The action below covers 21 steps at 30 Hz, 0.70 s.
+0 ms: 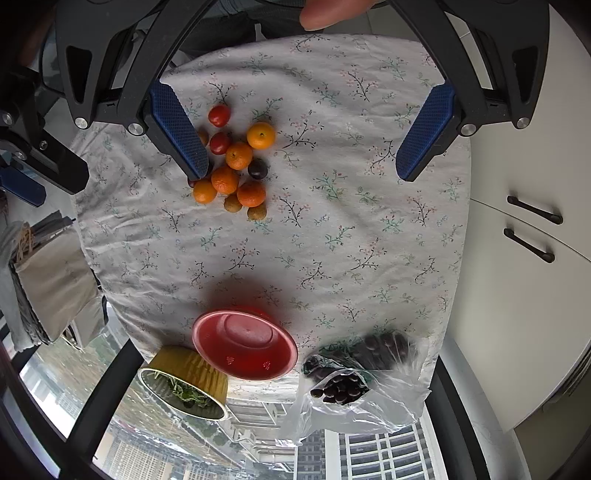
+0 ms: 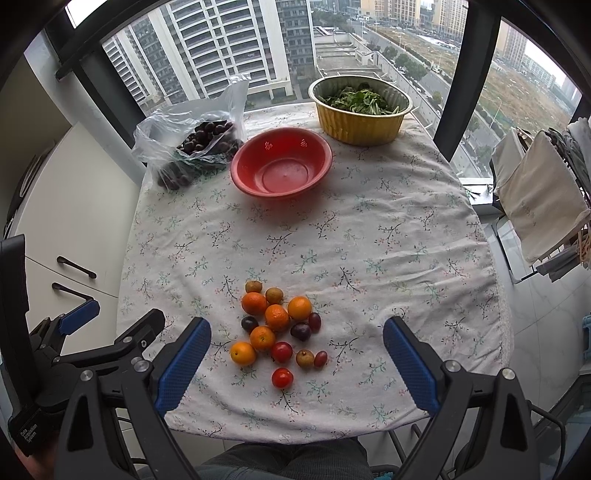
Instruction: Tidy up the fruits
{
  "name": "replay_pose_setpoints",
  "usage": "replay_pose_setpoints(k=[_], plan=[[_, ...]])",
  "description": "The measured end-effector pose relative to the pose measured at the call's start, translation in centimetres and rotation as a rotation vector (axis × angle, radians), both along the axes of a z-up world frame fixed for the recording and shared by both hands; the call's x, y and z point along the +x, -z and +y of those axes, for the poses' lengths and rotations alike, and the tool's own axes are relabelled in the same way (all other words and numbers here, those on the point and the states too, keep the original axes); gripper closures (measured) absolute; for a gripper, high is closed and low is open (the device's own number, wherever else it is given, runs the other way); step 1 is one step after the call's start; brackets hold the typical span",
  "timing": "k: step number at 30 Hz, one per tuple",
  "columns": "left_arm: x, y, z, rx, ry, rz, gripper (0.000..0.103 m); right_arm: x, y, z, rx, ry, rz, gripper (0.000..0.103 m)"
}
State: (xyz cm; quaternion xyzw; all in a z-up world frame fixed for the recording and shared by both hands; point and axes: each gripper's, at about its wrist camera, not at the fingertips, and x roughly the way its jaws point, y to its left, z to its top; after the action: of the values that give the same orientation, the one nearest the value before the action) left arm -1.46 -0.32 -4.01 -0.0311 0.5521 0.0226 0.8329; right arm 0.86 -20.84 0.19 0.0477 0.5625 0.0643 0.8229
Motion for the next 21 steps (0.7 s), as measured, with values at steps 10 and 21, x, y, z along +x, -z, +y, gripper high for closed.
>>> replay_pose_setpoints(k=[10, 21], plan=[[0.8, -0.1, 0.2, -0.008, 0.013, 0.011, 0.000, -1.1, 0.8, -0.5, 0.008, 0.005, 0.015, 0.006], [1.7, 3.3, 2.8, -0.147, 0.123, -0.024, 0.000, 0.0, 1.8, -1.8, 0.060, -0.014, 0.010, 0.006]])
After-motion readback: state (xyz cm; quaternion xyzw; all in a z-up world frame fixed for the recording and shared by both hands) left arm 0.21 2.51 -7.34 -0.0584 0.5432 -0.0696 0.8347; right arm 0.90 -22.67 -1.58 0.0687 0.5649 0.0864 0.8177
